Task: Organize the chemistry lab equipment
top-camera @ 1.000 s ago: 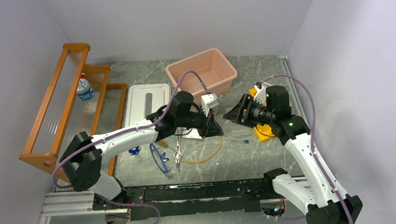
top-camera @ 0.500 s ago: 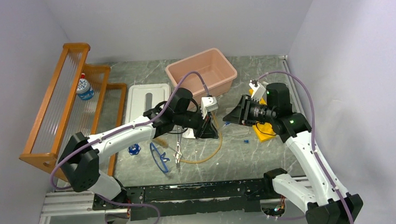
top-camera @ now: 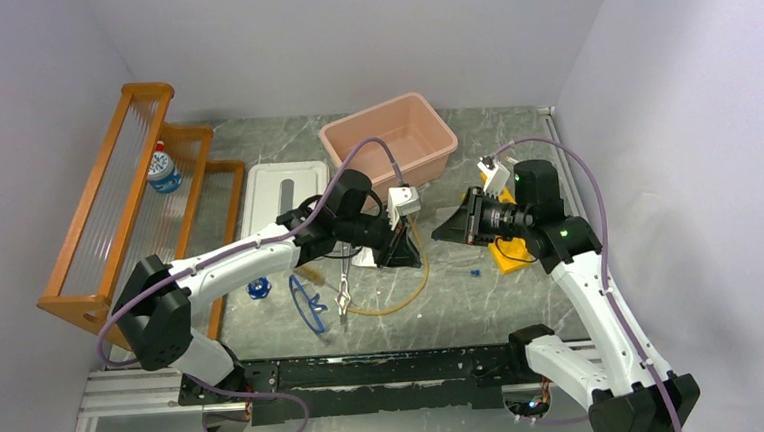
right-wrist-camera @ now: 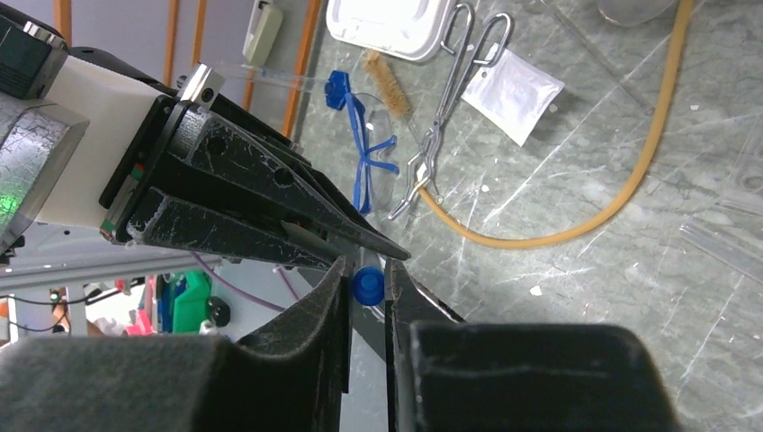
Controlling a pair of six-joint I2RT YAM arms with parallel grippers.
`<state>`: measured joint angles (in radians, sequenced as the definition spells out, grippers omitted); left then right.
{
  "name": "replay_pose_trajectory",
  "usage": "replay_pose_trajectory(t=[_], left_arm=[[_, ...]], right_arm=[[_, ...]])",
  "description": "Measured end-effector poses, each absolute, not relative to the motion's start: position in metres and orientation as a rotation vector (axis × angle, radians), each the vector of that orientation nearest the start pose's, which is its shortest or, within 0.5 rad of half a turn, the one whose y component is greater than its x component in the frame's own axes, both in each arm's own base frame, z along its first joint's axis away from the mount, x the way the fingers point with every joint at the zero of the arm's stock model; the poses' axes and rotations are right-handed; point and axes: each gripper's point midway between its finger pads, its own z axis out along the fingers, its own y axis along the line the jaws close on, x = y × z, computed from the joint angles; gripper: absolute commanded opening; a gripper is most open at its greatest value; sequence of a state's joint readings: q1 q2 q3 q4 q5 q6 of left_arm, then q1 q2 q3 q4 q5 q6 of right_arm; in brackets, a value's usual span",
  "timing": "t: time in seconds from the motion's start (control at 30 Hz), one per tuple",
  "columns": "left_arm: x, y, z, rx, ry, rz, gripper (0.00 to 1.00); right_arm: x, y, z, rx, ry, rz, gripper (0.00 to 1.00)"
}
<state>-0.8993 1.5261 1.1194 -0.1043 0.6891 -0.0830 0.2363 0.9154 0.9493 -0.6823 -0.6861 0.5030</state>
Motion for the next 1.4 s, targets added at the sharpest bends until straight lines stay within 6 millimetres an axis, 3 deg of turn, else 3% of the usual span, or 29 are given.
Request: replay_pose_trajectory(t=[0.07, 0.13, 0.2, 0.3, 0.4, 0.5, 0.67, 0.77, 0.93, 1.1, 1.4], left_arm=[[0.170, -0.398, 0.198, 1.283, 1.815, -1.290, 0.20], [0.171, -0.398, 0.199, 1.279, 1.816, -1.289, 0.46], [0.175, -0.399, 0.200, 1.259, 1.829, -1.269, 0.66], [0.187, -0.397, 0.199, 1.193, 1.866, -1.197, 0.78], [0.208, -0.389, 0.202, 1.075, 1.913, -1.087, 0.80], [0.226, -0.373, 0.218, 0.945, 1.911, -0.990, 0.80], [0.234, -0.350, 0.242, 0.826, 1.874, -0.928, 0.79], [0.234, -0.346, 0.246, 0.807, 1.863, -0.921, 0.78], [0.233, -0.342, 0.239, 0.799, 1.874, -0.908, 0.78], [0.233, -0.342, 0.237, 0.797, 1.877, -0.905, 0.78], [0.233, -0.341, 0.230, 0.799, 1.886, -0.901, 0.77]], right_arm=[[0.201, 0.179, 0.244, -0.103, 2.290, 1.160, 0.09], [0.201, 0.179, 0.245, -0.109, 2.286, 1.156, 0.08], [0.204, 0.177, 0.248, -0.108, 2.283, 1.136, 0.08], [0.216, 0.167, 0.252, -0.086, 2.274, 1.023, 0.06], [0.234, 0.146, 0.244, -0.025, 2.271, 0.825, 0.04], [0.251, 0.122, 0.224, 0.065, 2.303, 0.623, 0.03], [0.265, 0.088, 0.183, 0.179, 2.340, 0.316, 0.03], [0.274, 0.078, 0.176, 0.208, 2.317, 0.174, 0.03], [0.291, 0.079, 0.174, 0.226, 2.247, 0.002, 0.03], [0.305, 0.076, 0.160, 0.269, 2.232, -0.130, 0.03], [0.322, 0.068, 0.137, 0.299, 2.152, -0.199, 0.03]])
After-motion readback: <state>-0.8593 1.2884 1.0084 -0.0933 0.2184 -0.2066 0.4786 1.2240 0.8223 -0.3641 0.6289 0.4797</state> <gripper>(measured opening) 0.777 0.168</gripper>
